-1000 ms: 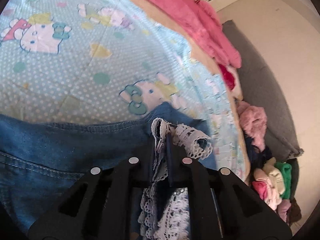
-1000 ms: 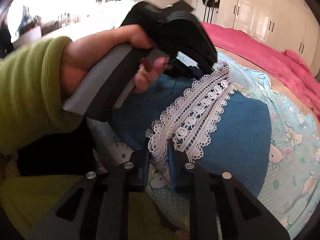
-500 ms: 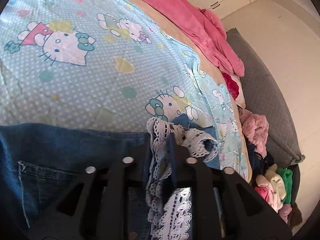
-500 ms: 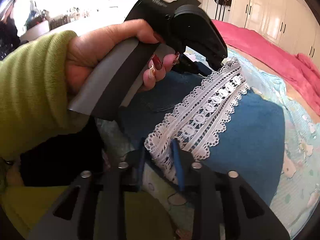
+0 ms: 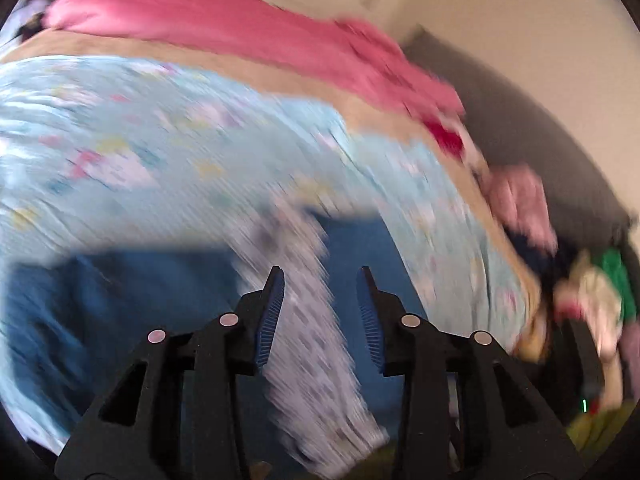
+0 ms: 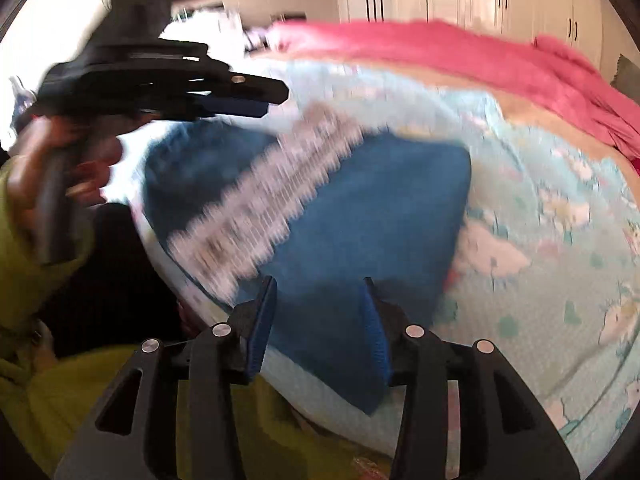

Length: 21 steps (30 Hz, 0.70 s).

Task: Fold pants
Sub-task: 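Lift and fold the lace edge over the pants with the left tool, then lay the lace edge flat on the pants and open the left tool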

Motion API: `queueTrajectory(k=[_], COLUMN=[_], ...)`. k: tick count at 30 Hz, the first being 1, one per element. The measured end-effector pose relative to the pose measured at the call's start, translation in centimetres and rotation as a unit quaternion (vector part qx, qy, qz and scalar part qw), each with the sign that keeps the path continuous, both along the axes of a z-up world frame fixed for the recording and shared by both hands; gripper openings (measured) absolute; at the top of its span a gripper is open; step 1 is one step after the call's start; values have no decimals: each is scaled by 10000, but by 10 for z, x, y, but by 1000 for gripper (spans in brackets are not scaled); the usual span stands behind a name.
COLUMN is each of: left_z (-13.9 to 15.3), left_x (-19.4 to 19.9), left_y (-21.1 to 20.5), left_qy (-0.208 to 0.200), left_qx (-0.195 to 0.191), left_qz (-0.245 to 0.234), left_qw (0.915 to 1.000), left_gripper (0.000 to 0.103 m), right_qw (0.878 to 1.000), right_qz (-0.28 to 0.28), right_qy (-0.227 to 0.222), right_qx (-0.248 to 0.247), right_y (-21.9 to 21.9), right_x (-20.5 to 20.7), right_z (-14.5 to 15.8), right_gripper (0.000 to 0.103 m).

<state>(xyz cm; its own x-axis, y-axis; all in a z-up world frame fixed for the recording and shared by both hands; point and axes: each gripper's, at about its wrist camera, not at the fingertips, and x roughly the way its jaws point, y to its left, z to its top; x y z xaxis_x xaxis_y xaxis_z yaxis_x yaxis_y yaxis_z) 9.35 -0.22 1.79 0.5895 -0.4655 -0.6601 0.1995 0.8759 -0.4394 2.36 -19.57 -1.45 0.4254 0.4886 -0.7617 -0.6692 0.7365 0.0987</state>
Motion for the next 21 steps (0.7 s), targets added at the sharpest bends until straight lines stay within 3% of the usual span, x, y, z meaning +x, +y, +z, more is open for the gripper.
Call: queueTrajectory(k=[2, 4, 6, 11, 15, 18, 21], left_z=[-17, -41, -52, -40, -21, -14, -26], left_x=[-11, -17, -22, -27, -43, -52, -53], left_y=[-16, -27, -27, -20, -35, -52, -66], left_qy=[218, 477, 358, 292, -70, -258, -95], left_qx=[124, 590, 701, 716, 1069, 1351, 1732], left_qz=[-283, -333, -333, -206, -313, -446, -624], left_qw=[9993, 9966, 9963, 9968, 9938, 9895, 9829], left_gripper=[29, 28, 24, 22, 23, 23, 23], right_qw=[9995, 9994, 9994, 9992, 9977, 9955, 9954], right_qz=[-112, -193, -207, -223, -587, -814, -807], right_qy=[170, 250, 262, 315, -32, -110, -187], right_qx=[-236, -117, -88, 93, 330, 473, 474], right_y=[-5, -10, -16, -28, -48, -57, -55], right_x=[2, 0, -5, -8, -5, 9, 15], right_z=[-15, -17, -17, -7, 18, 29, 33], right_gripper=[41, 40, 40, 41, 52, 52, 52])
